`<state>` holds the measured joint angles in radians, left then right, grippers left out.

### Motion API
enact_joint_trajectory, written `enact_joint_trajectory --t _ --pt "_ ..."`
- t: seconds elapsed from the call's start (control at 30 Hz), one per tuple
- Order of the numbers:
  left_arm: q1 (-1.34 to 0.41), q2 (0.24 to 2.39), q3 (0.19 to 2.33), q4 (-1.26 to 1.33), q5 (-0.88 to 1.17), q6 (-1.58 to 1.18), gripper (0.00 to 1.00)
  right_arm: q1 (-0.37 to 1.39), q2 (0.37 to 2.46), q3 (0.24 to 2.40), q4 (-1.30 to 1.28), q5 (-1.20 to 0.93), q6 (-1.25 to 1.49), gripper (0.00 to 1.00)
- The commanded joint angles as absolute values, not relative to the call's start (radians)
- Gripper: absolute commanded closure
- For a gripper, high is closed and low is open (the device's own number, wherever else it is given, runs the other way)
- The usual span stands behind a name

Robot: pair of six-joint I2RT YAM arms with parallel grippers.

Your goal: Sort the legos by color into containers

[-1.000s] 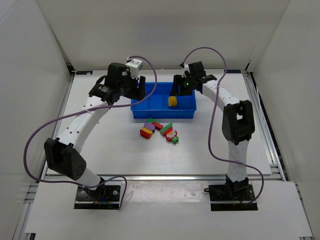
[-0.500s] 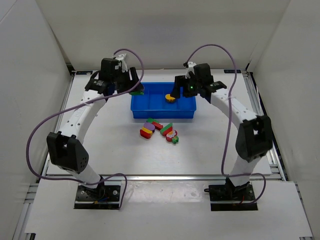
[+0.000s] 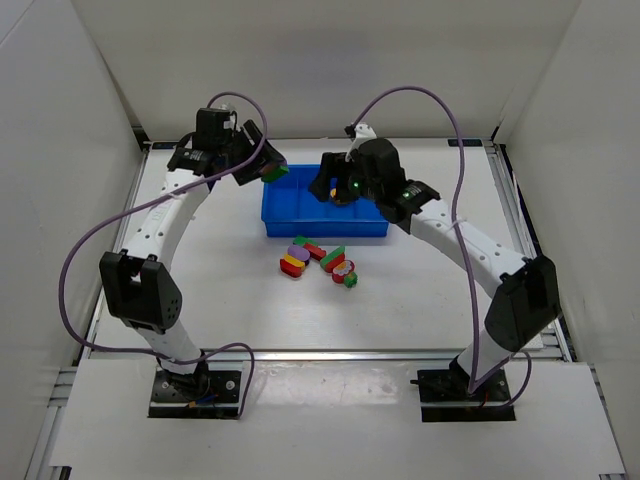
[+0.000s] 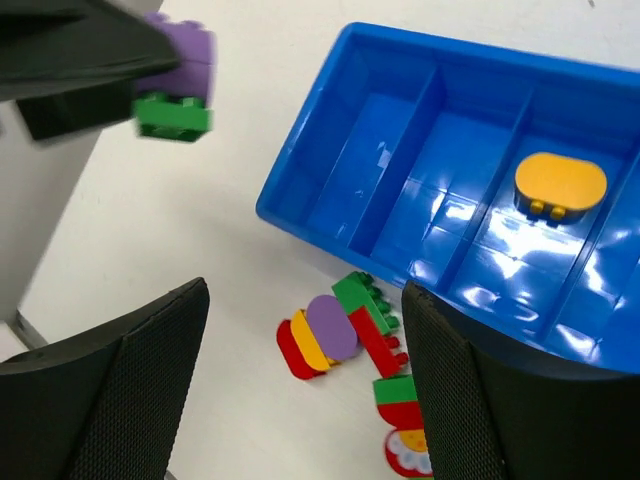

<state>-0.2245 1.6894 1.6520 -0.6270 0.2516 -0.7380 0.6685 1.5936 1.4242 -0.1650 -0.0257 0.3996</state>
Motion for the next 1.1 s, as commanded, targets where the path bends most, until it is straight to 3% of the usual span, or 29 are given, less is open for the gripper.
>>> enact_joint_trajectory --t 0.0,0.5,1.07 --pt "-0.222 1.686 1.709 -0.621 0.210 -0.810 0.90 0.670 1.646 1.491 -0.161 0.083 0.598 0.19" --pt "-0.209 1.713 1.730 -0.621 0.204 -0.893 0.90 0.719 1.819 1.698 -0.078 0.086 0.706 0.14" --pt "-0.198 1.707 1.695 -0.591 0.356 -0.931 0.90 0.716 1.881 1.683 0.106 -0.178 0.548 0.13"
